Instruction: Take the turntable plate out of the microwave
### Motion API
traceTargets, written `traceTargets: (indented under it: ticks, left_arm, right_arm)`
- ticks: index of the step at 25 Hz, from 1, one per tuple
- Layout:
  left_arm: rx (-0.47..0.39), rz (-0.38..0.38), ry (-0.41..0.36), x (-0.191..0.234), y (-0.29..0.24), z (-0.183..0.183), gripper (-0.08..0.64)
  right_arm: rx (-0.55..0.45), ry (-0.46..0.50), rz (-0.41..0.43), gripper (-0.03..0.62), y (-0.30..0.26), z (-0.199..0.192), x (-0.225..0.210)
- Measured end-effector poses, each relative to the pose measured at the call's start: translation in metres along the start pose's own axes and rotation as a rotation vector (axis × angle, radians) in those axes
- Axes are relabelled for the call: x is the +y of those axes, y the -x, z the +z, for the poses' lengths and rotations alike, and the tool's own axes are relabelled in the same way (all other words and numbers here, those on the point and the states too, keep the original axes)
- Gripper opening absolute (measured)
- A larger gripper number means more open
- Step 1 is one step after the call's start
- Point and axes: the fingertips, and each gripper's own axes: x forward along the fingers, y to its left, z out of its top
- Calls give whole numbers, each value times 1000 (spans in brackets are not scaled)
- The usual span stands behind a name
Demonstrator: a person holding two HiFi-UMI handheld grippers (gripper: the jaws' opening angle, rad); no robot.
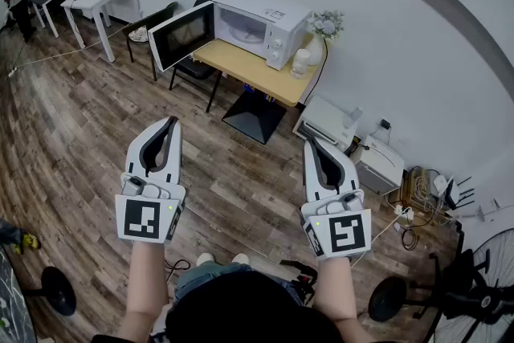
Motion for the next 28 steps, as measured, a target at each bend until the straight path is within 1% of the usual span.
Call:
traceTargets:
  ticks: [7, 11, 15, 20, 21, 22, 23, 24, 26, 28]
  left_arm:
    - [-1, 15, -20, -20, -14, 3, 11]
    - [28, 28, -33, -24, -15, -3, 11]
    - [52, 37, -3, -22, -18, -11, 12]
    - [38, 21, 26, -19, -32, -19, 12]
    - [37, 13, 36, -18, -37, -22, 37]
    - [34, 9, 45, -17, -42, -25, 165]
    - [30, 13, 53, -14, -48, -27, 345]
    - [28, 24, 61, -9, -53, -31, 390]
    - [39, 45, 81, 2, -63, -40, 449]
    - [43, 55, 90, 14, -74, -47, 484]
  right_arm:
    - [-6, -25, 17, 14, 3, -11, -23]
    - [-13, -59, 38, 14, 0, -20, -24]
    - [-13, -57, 68, 15, -6, -24, -17]
    - [-5, -69, 88, 18, -21, -30, -15]
    - [-2, -69, 92, 63, -26, -32, -15]
    - [0, -66, 92, 238, -32, -34, -15]
    - [3, -60, 82, 334, -38, -37, -17]
    - [7, -54, 65, 340, -44, -39, -19]
    - [18, -70, 30, 366, -57, -45, -24]
    - [21, -95, 6, 383, -70, -47, -28]
